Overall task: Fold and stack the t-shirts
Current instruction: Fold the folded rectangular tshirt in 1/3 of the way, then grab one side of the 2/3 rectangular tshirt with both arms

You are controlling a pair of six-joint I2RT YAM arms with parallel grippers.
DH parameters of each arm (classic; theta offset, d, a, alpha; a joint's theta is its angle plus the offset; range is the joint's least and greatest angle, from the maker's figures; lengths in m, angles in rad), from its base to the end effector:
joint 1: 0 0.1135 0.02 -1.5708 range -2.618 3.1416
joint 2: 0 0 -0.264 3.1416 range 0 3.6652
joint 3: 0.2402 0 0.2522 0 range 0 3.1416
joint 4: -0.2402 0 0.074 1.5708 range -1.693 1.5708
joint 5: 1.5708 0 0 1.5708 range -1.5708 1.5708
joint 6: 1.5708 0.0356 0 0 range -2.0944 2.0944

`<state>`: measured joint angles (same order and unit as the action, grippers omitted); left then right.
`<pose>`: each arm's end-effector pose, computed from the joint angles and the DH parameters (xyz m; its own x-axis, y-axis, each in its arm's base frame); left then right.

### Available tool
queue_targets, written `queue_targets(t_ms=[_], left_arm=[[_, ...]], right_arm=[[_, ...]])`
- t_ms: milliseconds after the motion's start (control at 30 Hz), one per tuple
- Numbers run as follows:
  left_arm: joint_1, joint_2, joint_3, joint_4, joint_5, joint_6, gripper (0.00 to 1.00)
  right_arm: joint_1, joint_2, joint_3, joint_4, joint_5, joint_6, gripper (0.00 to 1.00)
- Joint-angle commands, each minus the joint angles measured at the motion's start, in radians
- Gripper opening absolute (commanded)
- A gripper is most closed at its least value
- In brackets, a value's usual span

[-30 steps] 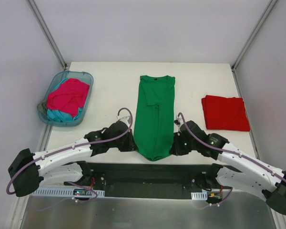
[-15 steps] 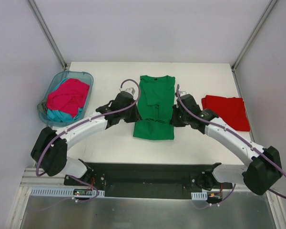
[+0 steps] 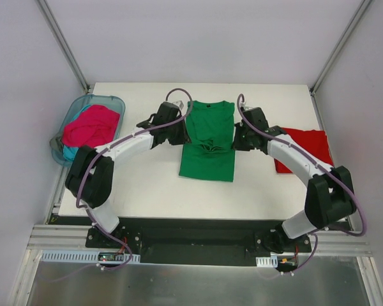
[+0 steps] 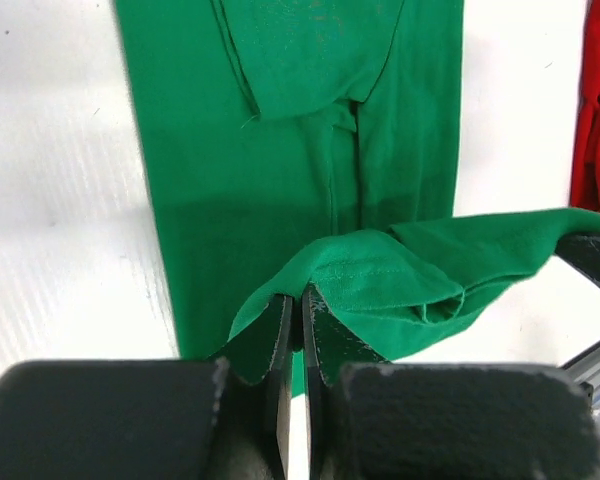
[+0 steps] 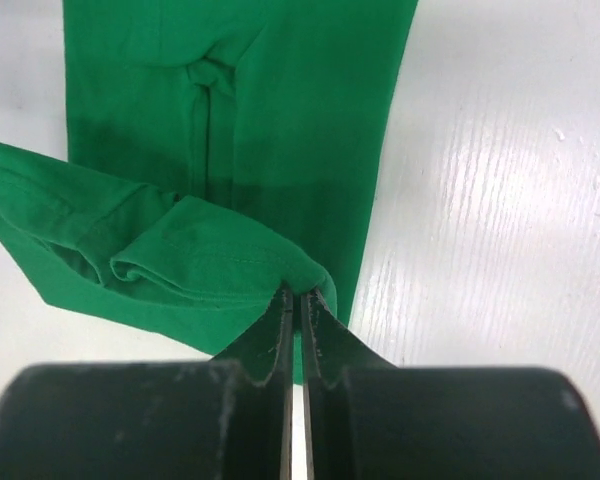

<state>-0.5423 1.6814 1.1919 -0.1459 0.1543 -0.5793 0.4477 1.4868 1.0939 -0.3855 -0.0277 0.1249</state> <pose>0.3239 -0.2015 0.2489 -0.7626 -0.1720 -0.6236 0.2372 0.8225 -0.5169 0.2927 0.1416 0.2613 -0.6841 -0.1904 -0.7041 -0.3681 0.9235 0.1080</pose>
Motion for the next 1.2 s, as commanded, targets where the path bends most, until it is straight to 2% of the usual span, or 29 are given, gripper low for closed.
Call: queue_targets(t_ms=[0, 300, 433, 500, 567, 600, 633, 667, 700, 733, 867, 1000, 1167], left_arm=[[0.031, 0.067, 0.072, 0.014, 0.099, 0.039, 0.0], [0.054, 0.181, 0.109, 0.014, 0.1, 0.029, 0.0], [0.067, 0.233, 0.13, 0.009, 0.096, 0.013, 0.0], [0.07, 0.244, 0.138, 0.006, 0.093, 0.01, 0.02], [0.074, 0.244, 0.141, 0.002, 0.087, 0.004, 0.17], [0.076, 0.235, 0.141, 0.002, 0.077, 0.001, 0.25], [0.077, 0.224, 0.143, 0.003, 0.068, 0.001, 0.44], [0.077, 0.207, 0.143, 0.003, 0.061, 0.004, 0.58], [0.077, 0.187, 0.141, 0.003, 0.056, 0.004, 0.76], [0.079, 0.167, 0.137, 0.003, 0.054, 0.004, 0.99], [0.077, 0.054, 0.065, 0.003, 0.071, -0.01, 0.99], [0.076, -0.089, -0.067, 0.009, 0.093, -0.031, 0.99], [0.068, -0.227, -0.277, 0.043, 0.128, -0.05, 0.99]], right_arm=[[-0.03, 0.073, 0.081, 0.046, -0.072, -0.034, 0.0], [-0.063, 0.2, 0.127, 0.062, -0.08, -0.015, 0.01], [-0.079, 0.259, 0.145, 0.089, -0.063, -0.013, 0.08], [-0.084, 0.286, 0.155, 0.097, -0.074, -0.016, 0.09], [-0.092, 0.305, 0.169, 0.097, -0.075, -0.015, 0.13], [-0.095, 0.309, 0.172, 0.096, -0.075, -0.014, 0.19], [-0.096, 0.309, 0.176, 0.089, -0.075, -0.011, 0.29], [-0.099, 0.303, 0.179, 0.088, -0.072, -0.01, 0.45], [-0.099, 0.293, 0.182, 0.079, -0.061, -0.01, 0.57], [-0.101, 0.279, 0.184, 0.067, -0.052, -0.01, 0.64], [-0.098, 0.17, 0.146, 0.028, -0.049, -0.008, 0.96], [-0.093, 0.017, 0.017, 0.054, -0.124, 0.01, 0.96], [-0.07, -0.167, -0.245, 0.149, -0.221, 0.051, 0.96]])
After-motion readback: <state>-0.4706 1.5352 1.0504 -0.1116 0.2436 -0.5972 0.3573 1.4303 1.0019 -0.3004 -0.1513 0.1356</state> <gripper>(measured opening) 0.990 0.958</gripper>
